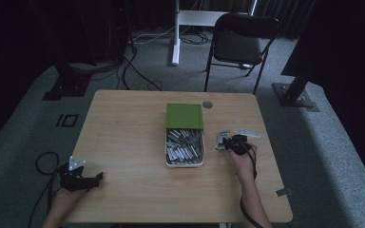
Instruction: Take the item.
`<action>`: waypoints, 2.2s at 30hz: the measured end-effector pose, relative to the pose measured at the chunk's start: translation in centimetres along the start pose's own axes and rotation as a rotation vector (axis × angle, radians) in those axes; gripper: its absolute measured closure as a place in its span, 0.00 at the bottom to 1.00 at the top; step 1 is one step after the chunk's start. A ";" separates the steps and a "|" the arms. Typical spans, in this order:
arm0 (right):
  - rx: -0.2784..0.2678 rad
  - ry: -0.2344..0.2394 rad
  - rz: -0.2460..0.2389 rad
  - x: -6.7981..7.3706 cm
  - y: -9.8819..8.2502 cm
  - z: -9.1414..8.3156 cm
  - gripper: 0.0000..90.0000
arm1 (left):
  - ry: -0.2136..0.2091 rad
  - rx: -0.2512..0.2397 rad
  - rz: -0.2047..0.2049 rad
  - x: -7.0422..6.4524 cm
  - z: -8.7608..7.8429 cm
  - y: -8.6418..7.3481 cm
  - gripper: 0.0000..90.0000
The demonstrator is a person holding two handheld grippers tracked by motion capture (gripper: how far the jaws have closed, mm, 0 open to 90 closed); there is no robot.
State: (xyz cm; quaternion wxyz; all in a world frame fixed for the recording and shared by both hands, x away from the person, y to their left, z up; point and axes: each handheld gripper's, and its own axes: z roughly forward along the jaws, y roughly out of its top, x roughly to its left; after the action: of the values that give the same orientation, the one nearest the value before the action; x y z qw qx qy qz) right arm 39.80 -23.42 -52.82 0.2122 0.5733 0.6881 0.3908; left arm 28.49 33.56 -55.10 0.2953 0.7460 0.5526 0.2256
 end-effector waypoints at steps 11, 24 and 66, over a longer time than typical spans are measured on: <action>0.038 -0.054 -0.003 -2.3 -0.9 0.9 0.65 | 0.000 0.000 0.000 0.0 0.0 0.0 0.02; 0.029 -0.092 -0.037 -3.3 -2.3 -1.3 0.34 | 0.000 0.000 0.000 0.0 0.0 0.0 0.02; 0.064 -0.311 0.094 -5.2 -9.0 -8.3 0.16 | 0.000 0.001 0.002 0.0 0.0 0.0 0.02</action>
State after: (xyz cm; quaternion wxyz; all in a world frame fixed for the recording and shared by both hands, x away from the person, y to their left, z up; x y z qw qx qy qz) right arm 29.40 -31.14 -55.66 0.2794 0.6648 0.6315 0.2849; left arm 28.49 33.58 -55.09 0.2946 0.7467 0.5520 0.2256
